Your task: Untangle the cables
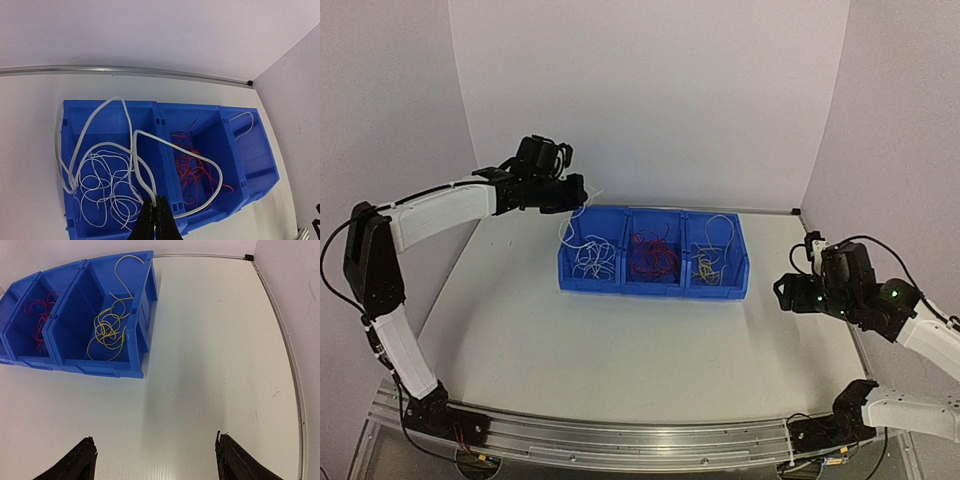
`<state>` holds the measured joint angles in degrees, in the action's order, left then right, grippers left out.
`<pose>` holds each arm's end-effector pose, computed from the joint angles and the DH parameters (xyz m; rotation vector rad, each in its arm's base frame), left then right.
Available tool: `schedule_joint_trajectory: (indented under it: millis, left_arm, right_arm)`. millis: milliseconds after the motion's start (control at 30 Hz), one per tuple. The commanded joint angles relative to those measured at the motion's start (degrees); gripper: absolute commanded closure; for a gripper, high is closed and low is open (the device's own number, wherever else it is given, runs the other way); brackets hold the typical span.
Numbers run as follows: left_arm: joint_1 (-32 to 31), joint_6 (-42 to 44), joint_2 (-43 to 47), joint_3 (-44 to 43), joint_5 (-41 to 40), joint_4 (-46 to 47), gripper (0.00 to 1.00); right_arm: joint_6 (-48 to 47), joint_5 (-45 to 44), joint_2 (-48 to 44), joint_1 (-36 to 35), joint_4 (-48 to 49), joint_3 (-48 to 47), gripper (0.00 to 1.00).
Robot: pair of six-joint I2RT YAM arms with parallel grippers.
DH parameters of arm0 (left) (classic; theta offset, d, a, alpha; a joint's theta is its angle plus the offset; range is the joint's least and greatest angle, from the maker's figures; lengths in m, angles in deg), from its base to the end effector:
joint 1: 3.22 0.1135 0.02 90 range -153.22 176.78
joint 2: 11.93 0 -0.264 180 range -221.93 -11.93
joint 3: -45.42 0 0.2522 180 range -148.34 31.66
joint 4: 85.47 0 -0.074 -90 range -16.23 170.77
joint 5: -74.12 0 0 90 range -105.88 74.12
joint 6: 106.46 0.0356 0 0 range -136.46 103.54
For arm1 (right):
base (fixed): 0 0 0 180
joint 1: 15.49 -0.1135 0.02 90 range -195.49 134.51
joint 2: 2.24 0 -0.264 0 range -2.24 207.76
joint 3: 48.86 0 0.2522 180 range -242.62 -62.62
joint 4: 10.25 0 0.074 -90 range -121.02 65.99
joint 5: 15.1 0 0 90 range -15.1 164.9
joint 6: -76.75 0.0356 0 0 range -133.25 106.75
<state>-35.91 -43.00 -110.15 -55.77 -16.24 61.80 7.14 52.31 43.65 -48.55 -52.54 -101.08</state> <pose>0.3408 -0.2184 0.3335 0.1115 2.1478 -0.6107 0.1528 0.0831 0.2681 -0.0194 2.1457 0.1087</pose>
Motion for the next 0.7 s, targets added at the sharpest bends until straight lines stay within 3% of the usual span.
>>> schedule_joint_trajectory:
  millis: [0,267,333,433,667]
  left_arm:
    - [0.2,1.8,-7.4,-4.1,3.6,3.8,1.0]
    - [0.2,2.2,-22.7,-14.8,4.5,-1.7,0.97]
    - [0.2,2.2,-25.5,-18.4,6.5,-5.6,0.8]
    - [0.1,2.7,-26.0,-21.4,8.2,-7.2,0.43]
    - [-0.3,3.7,-14.3,-19.5,7.5,-7.9,0.04]
  right_arm:
    - [1.3,-1.4,0.0,-0.2,-1.1,0.3,0.21]
    - [2.2,-1.4,0.9,-0.2,-2.5,0.1,0.21]
    - [2.3,-1.4,0.8,-0.2,-2.9,0.0,0.21]
    - [3.1,-2.2,0.6,-0.2,-3.6,-0.3,0.17]
    - [5.5,-5.3,2.1,-0.2,-4.5,-1.2,0.11]
